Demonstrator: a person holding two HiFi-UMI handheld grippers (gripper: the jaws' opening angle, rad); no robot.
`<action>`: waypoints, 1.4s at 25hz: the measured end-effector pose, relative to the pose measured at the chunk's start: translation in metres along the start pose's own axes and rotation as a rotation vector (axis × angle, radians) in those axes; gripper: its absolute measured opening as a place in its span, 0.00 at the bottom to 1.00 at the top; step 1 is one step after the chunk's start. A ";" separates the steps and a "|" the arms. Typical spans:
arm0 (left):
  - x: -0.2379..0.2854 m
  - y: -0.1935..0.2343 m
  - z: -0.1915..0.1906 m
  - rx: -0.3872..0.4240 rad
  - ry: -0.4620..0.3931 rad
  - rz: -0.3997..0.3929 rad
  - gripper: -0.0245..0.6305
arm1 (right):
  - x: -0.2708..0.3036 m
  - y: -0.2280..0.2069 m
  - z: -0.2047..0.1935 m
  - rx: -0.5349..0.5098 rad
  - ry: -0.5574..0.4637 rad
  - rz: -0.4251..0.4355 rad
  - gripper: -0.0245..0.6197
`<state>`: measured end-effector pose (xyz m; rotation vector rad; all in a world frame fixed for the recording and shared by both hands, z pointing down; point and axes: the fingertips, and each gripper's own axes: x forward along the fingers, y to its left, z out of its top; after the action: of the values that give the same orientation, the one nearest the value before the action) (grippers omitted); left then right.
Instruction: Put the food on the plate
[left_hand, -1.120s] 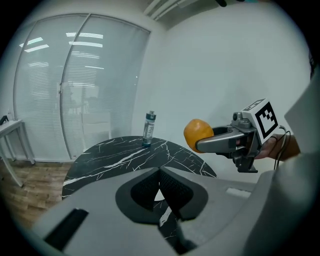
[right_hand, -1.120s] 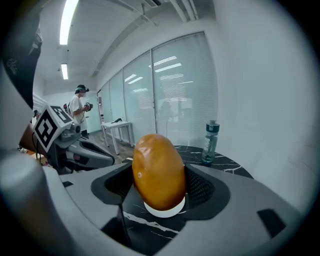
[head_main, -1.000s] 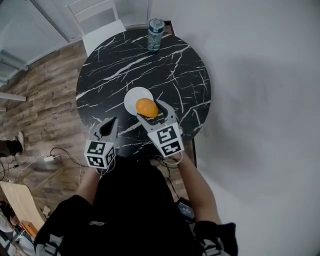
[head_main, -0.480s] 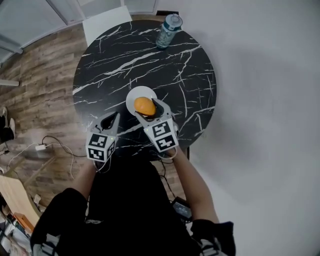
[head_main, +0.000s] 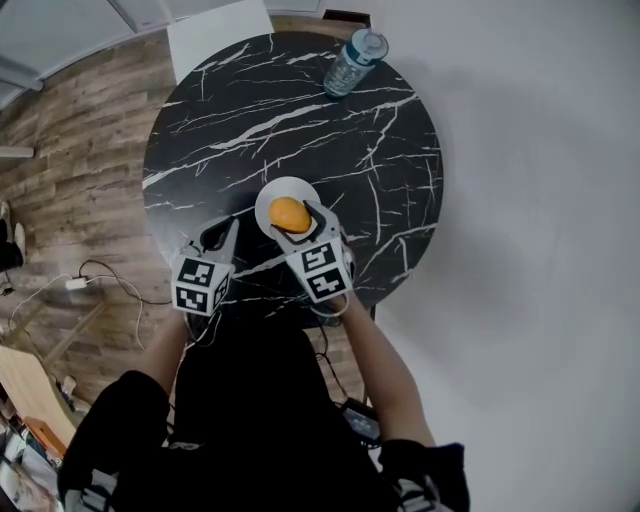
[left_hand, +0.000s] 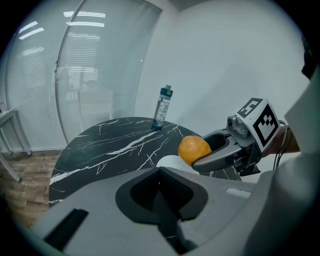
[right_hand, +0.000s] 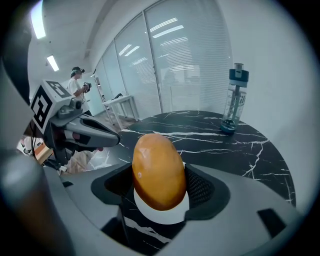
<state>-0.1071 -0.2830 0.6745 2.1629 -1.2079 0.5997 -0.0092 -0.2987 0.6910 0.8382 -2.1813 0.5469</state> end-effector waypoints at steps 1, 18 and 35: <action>0.002 0.001 -0.001 -0.003 0.005 -0.002 0.04 | 0.004 -0.001 -0.004 0.011 0.014 0.001 0.52; 0.009 0.012 -0.014 -0.009 0.055 0.002 0.04 | 0.038 -0.010 -0.043 0.165 0.146 -0.015 0.52; -0.007 -0.014 -0.012 0.026 0.037 -0.006 0.04 | 0.023 -0.008 -0.031 0.200 0.010 -0.043 0.54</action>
<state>-0.0993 -0.2650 0.6753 2.1664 -1.1804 0.6533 -0.0006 -0.2952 0.7290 0.9834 -2.1181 0.7554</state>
